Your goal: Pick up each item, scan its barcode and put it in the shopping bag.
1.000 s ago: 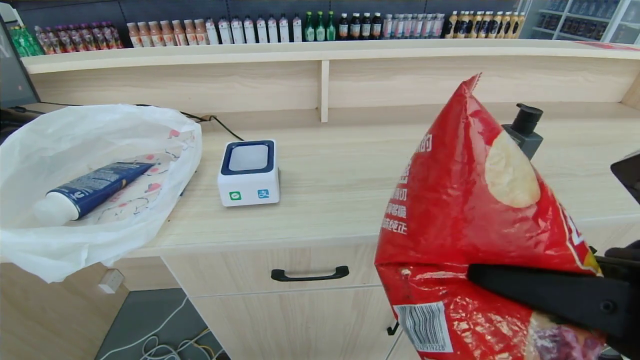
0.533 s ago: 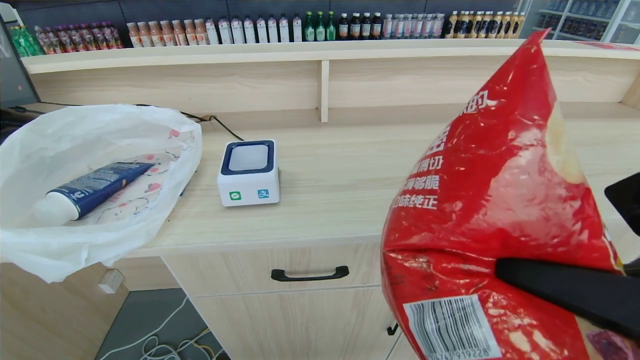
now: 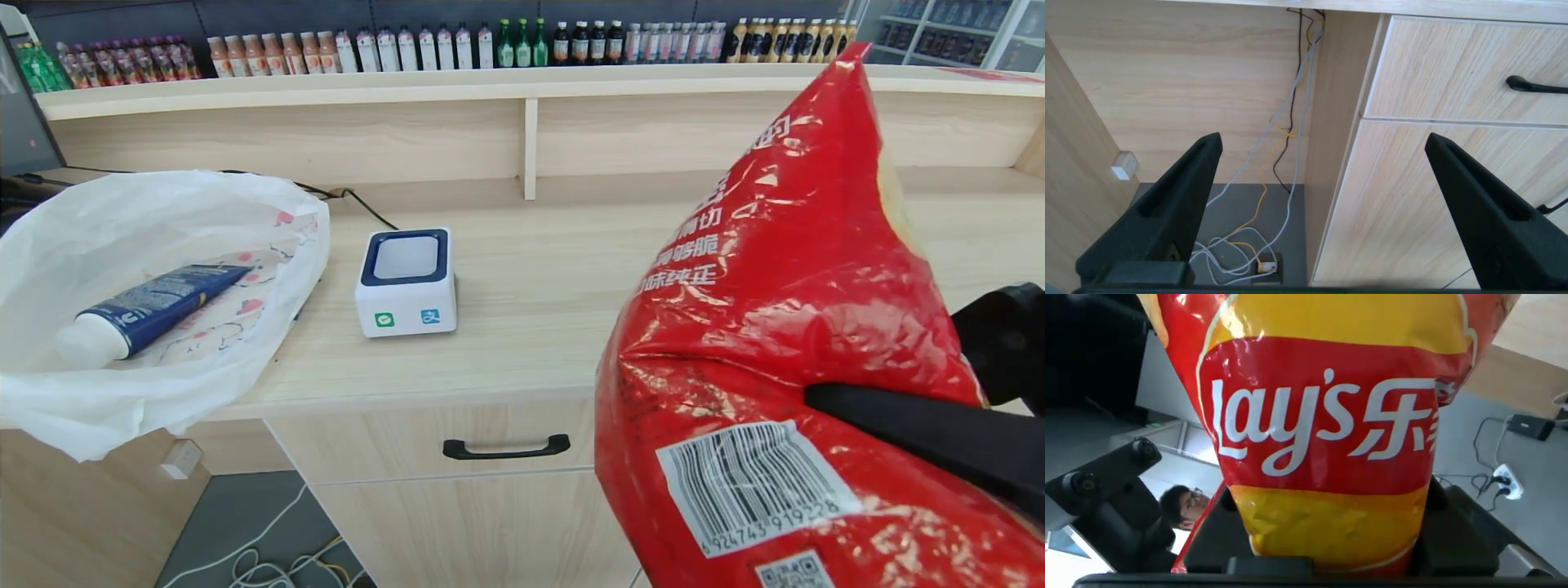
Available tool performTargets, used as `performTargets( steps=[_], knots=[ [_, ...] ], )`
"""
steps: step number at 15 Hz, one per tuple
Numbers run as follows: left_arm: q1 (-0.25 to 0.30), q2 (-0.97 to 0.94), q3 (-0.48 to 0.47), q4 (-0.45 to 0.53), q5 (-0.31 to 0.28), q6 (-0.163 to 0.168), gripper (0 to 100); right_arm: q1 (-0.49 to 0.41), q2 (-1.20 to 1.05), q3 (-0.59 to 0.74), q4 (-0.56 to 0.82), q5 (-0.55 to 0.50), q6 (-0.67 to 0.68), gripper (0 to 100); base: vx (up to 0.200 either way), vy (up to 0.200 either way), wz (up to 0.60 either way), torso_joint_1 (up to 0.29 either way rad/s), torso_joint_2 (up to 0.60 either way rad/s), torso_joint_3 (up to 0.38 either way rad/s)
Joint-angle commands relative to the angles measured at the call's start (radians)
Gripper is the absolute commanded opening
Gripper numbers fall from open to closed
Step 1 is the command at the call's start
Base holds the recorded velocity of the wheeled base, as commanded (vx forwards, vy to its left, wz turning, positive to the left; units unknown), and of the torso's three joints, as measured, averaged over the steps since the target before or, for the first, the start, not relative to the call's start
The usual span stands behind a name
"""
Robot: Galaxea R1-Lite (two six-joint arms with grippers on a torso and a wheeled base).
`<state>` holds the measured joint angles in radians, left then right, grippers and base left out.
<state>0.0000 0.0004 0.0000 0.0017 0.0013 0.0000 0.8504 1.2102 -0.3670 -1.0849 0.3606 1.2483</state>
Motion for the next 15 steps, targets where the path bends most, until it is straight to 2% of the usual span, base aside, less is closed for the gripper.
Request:
performTargets(
  steps=[1,6,15],
  knots=[
    [0.000,0.000,0.000,0.000,0.000,0.000,100,-0.004,0.022,0.040,-0.038,0.000,0.023,0,0.000,0.000,0.00,0.000,0.00,0.000],
    [0.000,0.000,0.000,0.000,0.000,0.000,100,-0.047,0.048,0.033,-0.099,0.000,0.186,0,0.000,0.000,0.00,0.000,0.00,0.000],
    [0.000,0.000,0.000,0.000,0.000,0.000,100,-0.071,0.103,0.016,-0.116,0.001,0.223,0,0.000,0.000,0.00,0.000,0.00,0.000]
  ],
)
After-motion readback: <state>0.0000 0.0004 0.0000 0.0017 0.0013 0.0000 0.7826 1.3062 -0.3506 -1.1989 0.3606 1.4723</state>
